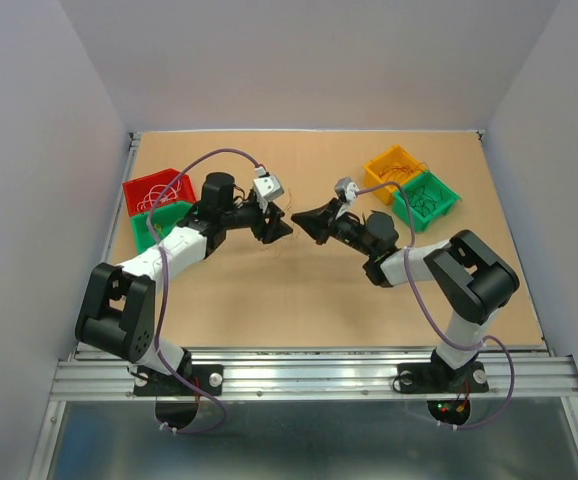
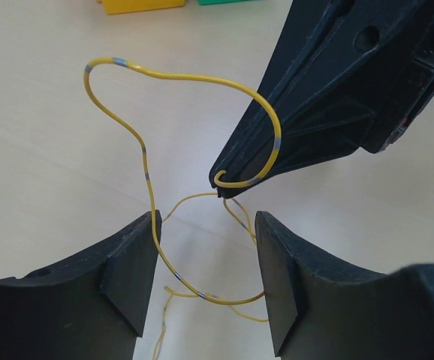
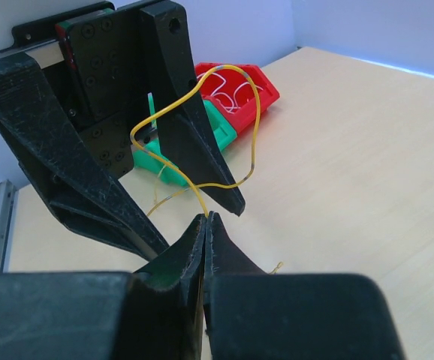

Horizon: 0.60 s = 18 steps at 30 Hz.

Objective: Untangle the cables

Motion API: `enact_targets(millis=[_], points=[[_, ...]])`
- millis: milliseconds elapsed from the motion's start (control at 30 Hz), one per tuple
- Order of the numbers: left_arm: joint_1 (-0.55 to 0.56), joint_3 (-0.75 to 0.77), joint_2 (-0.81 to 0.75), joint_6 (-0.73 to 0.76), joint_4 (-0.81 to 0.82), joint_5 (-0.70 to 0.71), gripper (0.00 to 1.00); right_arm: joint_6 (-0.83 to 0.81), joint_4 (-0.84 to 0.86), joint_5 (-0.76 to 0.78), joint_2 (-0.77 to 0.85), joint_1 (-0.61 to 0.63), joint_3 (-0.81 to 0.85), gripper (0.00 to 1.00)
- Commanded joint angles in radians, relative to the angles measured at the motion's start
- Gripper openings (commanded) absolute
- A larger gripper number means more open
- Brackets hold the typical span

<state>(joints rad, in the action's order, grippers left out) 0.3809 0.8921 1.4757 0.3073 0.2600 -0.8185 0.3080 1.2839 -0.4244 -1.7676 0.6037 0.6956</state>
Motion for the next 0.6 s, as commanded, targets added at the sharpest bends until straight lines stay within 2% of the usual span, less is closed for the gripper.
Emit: enact_targets(millis=[0,233,567], points=[[0.016,0.001,-0.026,0.030,-0.008,-0.036,0.64,0.034,0.173,-0.022,0.017,0.005,-0.024,0.01],[0.027,0.022,0.003,0.044,-0.039,-0.021,0.60,0.092,0.270,-0.039,-0.009,0.005,-0.033,0.00],[0.038,0.073,0.069,0.047,-0.091,-0.015,0.39,0.161,0.402,-0.031,-0.041,0.007,-0.050,0.00]])
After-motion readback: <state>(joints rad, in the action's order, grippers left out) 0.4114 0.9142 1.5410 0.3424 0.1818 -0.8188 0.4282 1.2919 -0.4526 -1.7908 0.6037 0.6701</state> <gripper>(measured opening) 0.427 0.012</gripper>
